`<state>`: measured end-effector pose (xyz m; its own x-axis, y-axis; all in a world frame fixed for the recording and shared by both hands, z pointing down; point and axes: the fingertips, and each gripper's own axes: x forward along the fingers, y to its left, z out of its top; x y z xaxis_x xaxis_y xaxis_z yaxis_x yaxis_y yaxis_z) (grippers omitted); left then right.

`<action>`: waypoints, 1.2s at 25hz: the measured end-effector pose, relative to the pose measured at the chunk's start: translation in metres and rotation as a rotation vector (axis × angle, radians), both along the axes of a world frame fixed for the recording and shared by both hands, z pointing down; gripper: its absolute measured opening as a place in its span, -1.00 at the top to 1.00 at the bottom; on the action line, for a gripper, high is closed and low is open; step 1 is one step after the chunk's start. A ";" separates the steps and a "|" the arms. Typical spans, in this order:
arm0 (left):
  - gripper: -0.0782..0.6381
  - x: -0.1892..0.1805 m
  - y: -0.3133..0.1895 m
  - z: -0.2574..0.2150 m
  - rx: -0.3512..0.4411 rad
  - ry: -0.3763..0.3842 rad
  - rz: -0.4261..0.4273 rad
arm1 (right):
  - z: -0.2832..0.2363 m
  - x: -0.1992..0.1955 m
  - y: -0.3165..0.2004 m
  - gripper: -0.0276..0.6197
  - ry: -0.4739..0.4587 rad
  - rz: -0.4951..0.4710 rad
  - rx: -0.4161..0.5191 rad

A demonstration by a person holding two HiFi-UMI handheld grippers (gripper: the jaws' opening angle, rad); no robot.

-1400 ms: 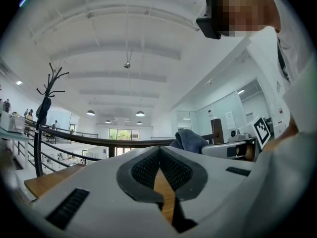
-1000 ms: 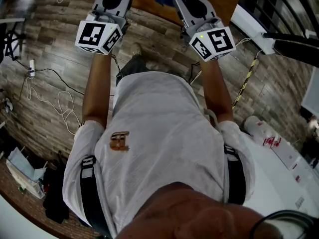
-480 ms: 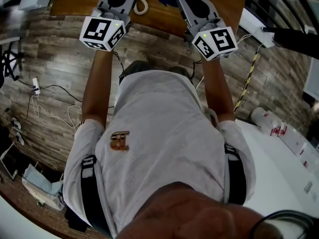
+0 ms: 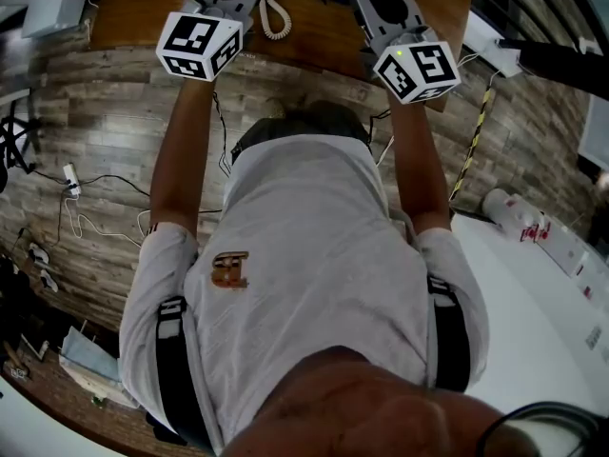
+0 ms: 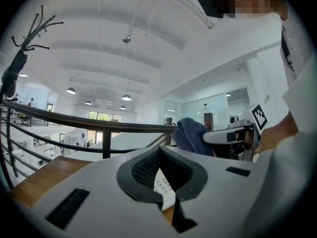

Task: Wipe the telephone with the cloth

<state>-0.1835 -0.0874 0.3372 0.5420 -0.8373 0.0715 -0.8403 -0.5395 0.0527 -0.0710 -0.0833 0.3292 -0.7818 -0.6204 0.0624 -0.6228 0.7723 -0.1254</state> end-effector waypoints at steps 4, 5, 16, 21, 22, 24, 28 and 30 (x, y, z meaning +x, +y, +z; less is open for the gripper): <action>0.73 0.004 -0.025 0.011 -0.028 -0.008 -0.003 | 0.009 0.004 -0.027 0.73 0.014 0.002 -0.017; 0.73 0.006 -0.031 0.013 -0.035 -0.011 -0.006 | 0.010 0.006 -0.033 0.73 0.014 0.000 -0.020; 0.73 0.029 -0.105 0.039 -0.126 -0.063 -0.059 | 0.031 0.029 -0.108 0.73 0.019 -0.045 -0.073; 0.73 0.038 -0.145 0.062 -0.191 -0.093 -0.098 | 0.047 0.039 -0.149 0.73 0.024 -0.075 -0.108; 0.73 0.038 -0.150 0.067 -0.206 -0.098 -0.108 | 0.051 0.039 -0.154 0.73 0.024 -0.083 -0.116; 0.73 0.038 -0.158 0.075 -0.233 -0.107 -0.125 | 0.057 0.039 -0.162 0.73 0.024 -0.101 -0.127; 0.73 0.040 -0.166 0.084 -0.285 -0.126 -0.143 | 0.062 0.038 -0.173 0.73 0.021 -0.122 -0.147; 0.73 0.040 -0.169 0.089 -0.319 -0.136 -0.145 | 0.064 0.038 -0.178 0.73 0.011 -0.125 -0.169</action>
